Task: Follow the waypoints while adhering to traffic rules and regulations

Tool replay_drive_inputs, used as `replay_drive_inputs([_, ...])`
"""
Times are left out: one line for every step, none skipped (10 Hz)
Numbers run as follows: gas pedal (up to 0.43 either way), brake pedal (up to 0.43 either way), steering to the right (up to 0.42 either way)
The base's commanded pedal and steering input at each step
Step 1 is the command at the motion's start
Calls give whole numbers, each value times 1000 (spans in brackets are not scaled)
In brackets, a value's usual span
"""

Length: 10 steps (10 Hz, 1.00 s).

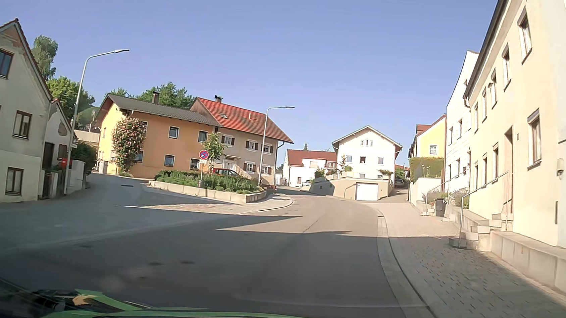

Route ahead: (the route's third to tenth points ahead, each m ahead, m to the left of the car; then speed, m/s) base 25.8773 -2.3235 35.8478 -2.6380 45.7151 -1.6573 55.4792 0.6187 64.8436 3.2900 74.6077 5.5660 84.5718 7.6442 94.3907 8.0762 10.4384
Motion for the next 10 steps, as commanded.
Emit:
replay_drive_inputs([220, 0, 63])
replay_drive_inputs([220, 0, 63])
replay_drive_inputs([220, 0, 63])
replay_drive_inputs([220, 0, 61])
replay_drive_inputs([228, 0, 57])
replay_drive_inputs([228, 0, 52])
replay_drive_inputs([228, 0, 47])
replay_drive_inputs([228, 0, 43])
replay_drive_inputs([228, 0, 39])
replay_drive_inputs([228, 0, 35])
